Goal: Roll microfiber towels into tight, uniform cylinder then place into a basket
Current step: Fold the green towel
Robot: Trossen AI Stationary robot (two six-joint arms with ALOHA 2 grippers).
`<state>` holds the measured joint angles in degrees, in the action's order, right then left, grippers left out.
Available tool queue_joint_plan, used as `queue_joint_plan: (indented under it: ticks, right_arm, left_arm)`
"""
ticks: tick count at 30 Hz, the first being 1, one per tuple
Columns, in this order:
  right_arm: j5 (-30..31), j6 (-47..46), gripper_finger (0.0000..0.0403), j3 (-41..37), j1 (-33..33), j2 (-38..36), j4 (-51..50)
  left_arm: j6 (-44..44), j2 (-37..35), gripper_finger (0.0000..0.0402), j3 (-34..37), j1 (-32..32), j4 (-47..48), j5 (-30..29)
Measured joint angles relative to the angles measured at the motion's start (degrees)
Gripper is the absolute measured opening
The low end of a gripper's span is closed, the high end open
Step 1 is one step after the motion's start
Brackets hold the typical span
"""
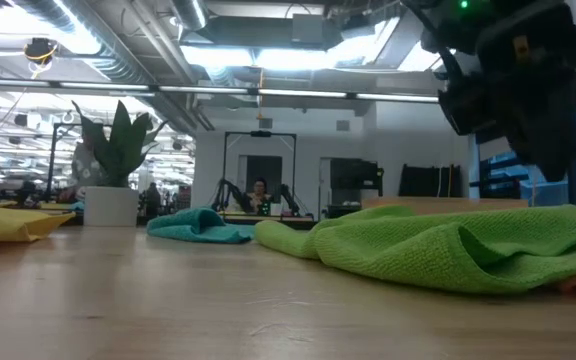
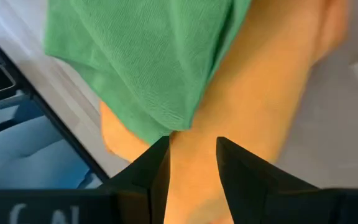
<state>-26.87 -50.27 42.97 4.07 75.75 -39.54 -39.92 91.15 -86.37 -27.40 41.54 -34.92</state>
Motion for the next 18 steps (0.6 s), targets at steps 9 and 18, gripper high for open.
queue_joint_plan:
  ticks: [9,18]
  right_arm:
    - [-1.3,-1.0,0.0132,-8.0,0.3,0.0,13.2]
    - [-4.4,-3.2,0.0133,-12.6,0.4,0.0,23.1]
  left_arm:
    - [0.0,0.0,0.0082,0.0,0.0,0.0,2.5]
    - [0.1,0.0,0.0082,0.0,0.0,0.0,2.5]
